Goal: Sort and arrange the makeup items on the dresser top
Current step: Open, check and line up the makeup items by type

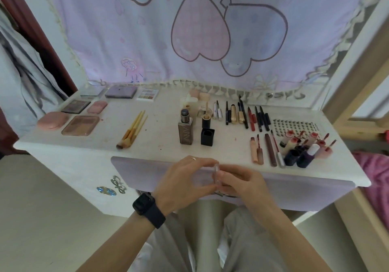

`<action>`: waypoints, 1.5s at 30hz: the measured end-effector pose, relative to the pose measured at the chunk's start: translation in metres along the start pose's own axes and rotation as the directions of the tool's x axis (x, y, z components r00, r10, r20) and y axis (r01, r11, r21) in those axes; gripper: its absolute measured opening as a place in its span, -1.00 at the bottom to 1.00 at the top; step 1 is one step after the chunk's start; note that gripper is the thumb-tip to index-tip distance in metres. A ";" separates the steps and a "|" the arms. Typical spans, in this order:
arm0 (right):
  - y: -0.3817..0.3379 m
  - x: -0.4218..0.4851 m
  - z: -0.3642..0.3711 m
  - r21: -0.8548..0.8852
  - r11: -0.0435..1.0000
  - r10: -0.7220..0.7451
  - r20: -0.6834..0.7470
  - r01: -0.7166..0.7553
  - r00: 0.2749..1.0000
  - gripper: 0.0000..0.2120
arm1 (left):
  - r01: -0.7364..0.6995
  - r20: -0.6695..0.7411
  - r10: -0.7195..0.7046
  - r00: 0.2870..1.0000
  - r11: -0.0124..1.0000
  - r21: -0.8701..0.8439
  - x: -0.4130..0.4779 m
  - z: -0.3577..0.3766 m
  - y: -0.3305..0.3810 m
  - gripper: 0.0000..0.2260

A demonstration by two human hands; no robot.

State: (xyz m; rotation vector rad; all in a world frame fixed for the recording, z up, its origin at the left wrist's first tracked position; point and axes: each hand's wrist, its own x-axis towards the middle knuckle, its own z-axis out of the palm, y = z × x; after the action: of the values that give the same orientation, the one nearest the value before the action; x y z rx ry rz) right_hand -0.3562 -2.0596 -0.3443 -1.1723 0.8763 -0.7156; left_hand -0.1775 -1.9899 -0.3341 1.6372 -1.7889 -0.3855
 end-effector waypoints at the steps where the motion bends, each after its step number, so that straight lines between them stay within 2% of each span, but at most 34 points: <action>1: -0.001 0.001 -0.001 0.006 1.000 0.010 0.006 -0.011 1.000 -0.64 | 0.010 -0.011 -0.011 1.000 1.000 -0.017 0.000 0.001 0.000 -0.54; 3: -0.003 0.002 -0.003 0.007 0.999 0.032 0.026 -0.033 0.999 -0.70 | 0.041 -0.042 -0.043 0.998 0.997 -0.061 -0.001 0.002 -0.003 -0.52; 8: -0.003 0.004 -0.006 -0.067 0.997 0.042 0.059 -0.038 0.997 -0.53 | 0.046 -0.075 -0.053 0.996 0.994 -0.095 -0.005 0.005 -0.007 -0.52; 13: 0.000 0.010 -0.002 0.025 0.997 0.078 0.033 -0.079 0.996 -0.55 | 0.055 -0.118 -0.076 0.990 0.983 -0.173 -0.007 0.000 -0.014 -0.56; 18: -0.005 0.015 0.023 -0.087 0.995 0.061 0.070 -0.055 0.996 -0.69 | 0.081 -0.035 -0.080 0.996 0.996 0.036 -0.011 -0.023 -0.028 -0.44; 23: -0.014 0.024 0.065 -0.244 0.962 -0.097 0.121 0.125 0.988 -0.77 | 0.100 0.004 -0.103 0.995 0.967 0.235 -0.016 -0.055 -0.045 -0.43; 29: -0.035 0.045 0.122 -0.321 0.915 -0.175 0.230 0.245 0.957 -0.75 | 0.198 -0.132 -0.163 0.978 0.927 0.319 -0.023 -0.106 -0.061 -0.45; 32: -0.038 0.060 0.149 -0.354 0.904 -0.169 0.219 0.240 0.961 -0.80 | 0.282 -0.236 -0.227 0.945 0.930 0.236 -0.019 -0.130 -0.072 -0.48; 34: -0.034 0.071 0.161 -0.378 0.889 -0.196 0.195 0.258 0.961 -0.83 | 0.361 -0.327 -0.300 0.896 0.921 0.144 -0.012 -0.147 -0.082 -0.51; 36: -0.025 0.082 0.170 -0.519 0.791 -0.263 0.188 0.323 0.946 -0.79 | 0.436 -0.390 -0.388 0.835 0.899 0.039 -0.001 -0.163 -0.094 -0.52; 39: -0.008 0.096 0.179 -0.767 0.479 -0.356 0.274 0.426 0.893 -0.60 | 0.512 -0.406 -0.489 0.772 0.857 -0.057 0.021 -0.179 -0.115 -0.50; 42: 0.005 0.113 0.184 -0.859 0.235 -0.375 0.352 0.455 0.858 -0.51 | 0.570 -0.391 -0.557 0.733 0.816 -0.093 0.047 -0.185 -0.136 -0.47; 44: 0.008 0.120 0.184 -0.900 0.037 -0.401 0.385 0.434 0.831 -0.48 | 0.606 -0.379 -0.583 0.719 0.792 -0.069 0.065 -0.185 -0.150 -0.47; 45: 0.008 0.122 0.183 -0.912 0.000 -0.423 0.372 0.410 0.826 -0.49 | 0.624 -0.371 -0.594 0.714 0.780 -0.048 0.073 -0.184 -0.156 -0.47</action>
State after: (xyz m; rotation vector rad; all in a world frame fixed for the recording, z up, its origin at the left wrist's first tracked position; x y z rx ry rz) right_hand -0.1366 -2.0757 -0.3504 -2.8118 1.0070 -0.5444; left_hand 0.0617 -2.0459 -0.2771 2.1799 -0.9543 -0.2642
